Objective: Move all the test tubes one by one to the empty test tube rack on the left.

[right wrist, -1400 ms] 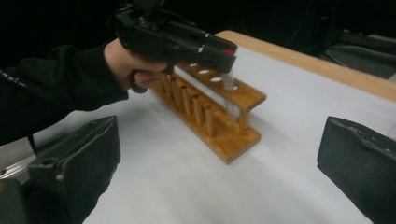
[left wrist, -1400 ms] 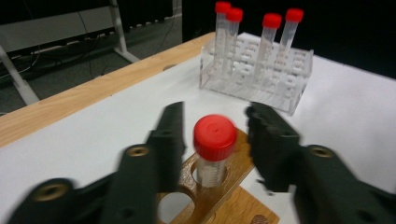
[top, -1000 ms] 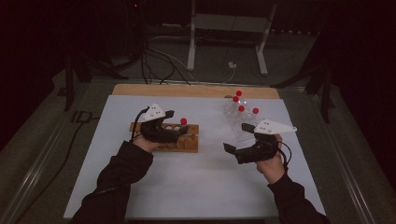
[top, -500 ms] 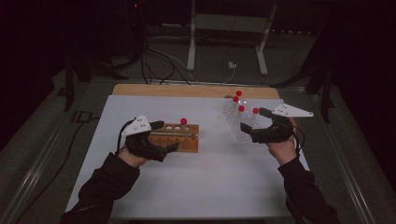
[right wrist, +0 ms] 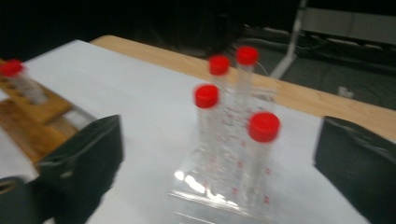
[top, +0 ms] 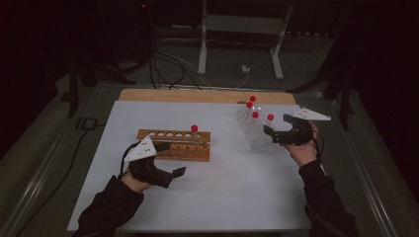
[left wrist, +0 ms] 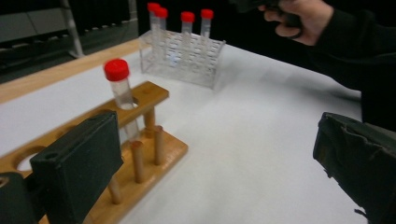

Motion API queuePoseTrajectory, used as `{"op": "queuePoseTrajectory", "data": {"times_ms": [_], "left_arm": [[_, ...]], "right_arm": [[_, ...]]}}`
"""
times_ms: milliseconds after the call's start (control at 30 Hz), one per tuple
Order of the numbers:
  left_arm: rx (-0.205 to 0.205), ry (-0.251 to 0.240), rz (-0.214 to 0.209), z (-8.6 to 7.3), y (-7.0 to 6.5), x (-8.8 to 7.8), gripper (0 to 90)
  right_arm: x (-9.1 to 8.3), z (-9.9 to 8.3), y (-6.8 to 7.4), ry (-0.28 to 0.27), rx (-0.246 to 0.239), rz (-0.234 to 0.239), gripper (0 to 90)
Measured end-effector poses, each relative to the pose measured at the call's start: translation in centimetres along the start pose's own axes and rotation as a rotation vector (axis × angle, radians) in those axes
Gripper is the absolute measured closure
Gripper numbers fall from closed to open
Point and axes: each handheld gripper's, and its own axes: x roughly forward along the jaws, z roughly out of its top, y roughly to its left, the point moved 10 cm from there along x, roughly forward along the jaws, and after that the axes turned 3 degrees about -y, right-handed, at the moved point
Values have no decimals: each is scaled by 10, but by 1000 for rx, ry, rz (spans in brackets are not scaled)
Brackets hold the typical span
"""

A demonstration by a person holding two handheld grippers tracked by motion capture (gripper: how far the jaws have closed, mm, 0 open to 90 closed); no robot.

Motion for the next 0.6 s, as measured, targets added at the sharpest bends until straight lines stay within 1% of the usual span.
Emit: {"op": "queuePoseTrajectory", "data": {"times_ms": [33,67,100,133,167,233,267,333,367,400,467,533,600], "left_arm": [[2,0,7,-2,0,0,21],[0,2,-2,-3,-1,1,21],[-4,3,3,-5,-1,1,20],[1,6,6,-6,-1,2,21],[0,8,1,-7,-1,2,21],[-3,5,6,-8,-1,2,21],[-4,3,3,-8,-1,2,21],[-5,3,5,-8,0,2,21],[-8,3,0,-8,-1,2,20],[-5,5,6,-9,0,2,20],[-5,8,3,-9,0,2,20],[-12,7,-2,-9,-1,2,21],[-22,1,-5,-9,0,2,21]], "right_arm": [[2,-3,-3,2,-1,-12,52],[4,-5,-6,5,4,-21,59],[6,-8,-8,10,14,-20,69],[9,-10,-10,12,21,-20,105],[11,-13,-13,17,27,-36,143],[16,-18,-17,30,35,-43,165],[18,-21,-19,39,35,-55,177],[23,-25,-22,52,44,-63,225],[25,-27,-23,54,48,-67,264],[27,-29,-24,63,51,-73,308],[31,-33,-28,73,51,-88,385],[35,-37,-30,93,28,-108,428],[39,-40,-31,109,29,-110,473]]}}
